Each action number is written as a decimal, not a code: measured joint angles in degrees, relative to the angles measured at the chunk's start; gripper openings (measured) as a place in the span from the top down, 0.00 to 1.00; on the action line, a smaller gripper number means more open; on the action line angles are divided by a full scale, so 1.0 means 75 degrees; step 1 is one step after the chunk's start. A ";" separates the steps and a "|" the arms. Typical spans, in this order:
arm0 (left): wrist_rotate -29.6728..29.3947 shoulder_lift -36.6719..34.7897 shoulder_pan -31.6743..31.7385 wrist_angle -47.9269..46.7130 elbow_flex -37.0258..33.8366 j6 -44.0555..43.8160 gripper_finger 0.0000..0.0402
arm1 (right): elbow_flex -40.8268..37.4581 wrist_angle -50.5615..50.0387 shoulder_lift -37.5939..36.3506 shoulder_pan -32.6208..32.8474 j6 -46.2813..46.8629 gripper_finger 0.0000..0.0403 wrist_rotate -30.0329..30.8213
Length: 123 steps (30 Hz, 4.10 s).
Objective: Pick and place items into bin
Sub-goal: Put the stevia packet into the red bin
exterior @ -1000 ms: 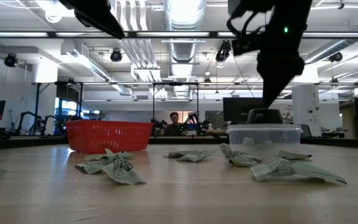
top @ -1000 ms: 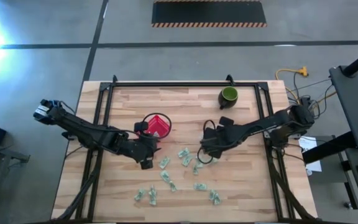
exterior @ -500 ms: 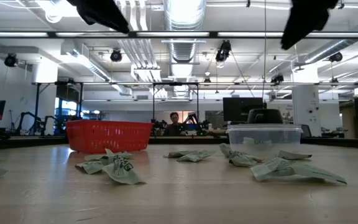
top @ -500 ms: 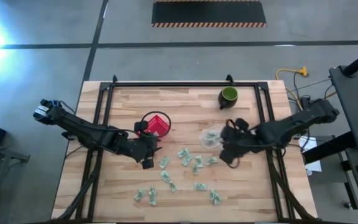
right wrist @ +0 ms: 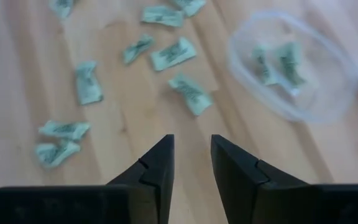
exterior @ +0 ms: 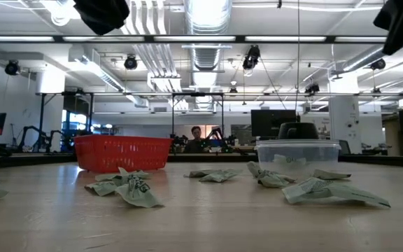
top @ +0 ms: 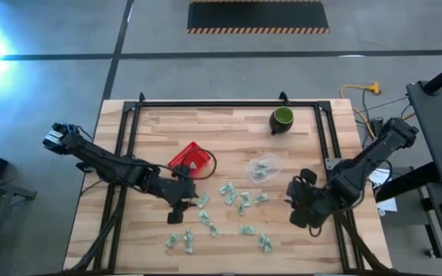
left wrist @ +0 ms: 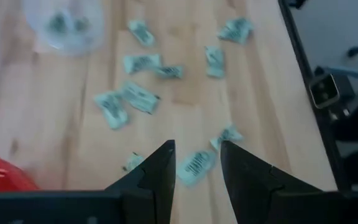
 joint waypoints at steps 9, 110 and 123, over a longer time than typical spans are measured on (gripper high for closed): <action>0.0334 0.0852 -0.0356 -0.0415 -0.0026 0.0224 0.72 | -0.0729 0.0999 -0.0003 0.0422 -0.0020 0.80 0.0009; 0.1464 0.3471 -0.2296 -0.0406 -0.0312 -1.0214 0.51 | -0.1624 0.2889 0.0003 0.0502 -0.0468 0.86 0.0221; 0.1348 0.3491 -0.2296 -0.0440 -0.0205 -1.0143 0.62 | -0.1644 0.2878 0.0000 0.0502 -0.0672 0.86 0.0224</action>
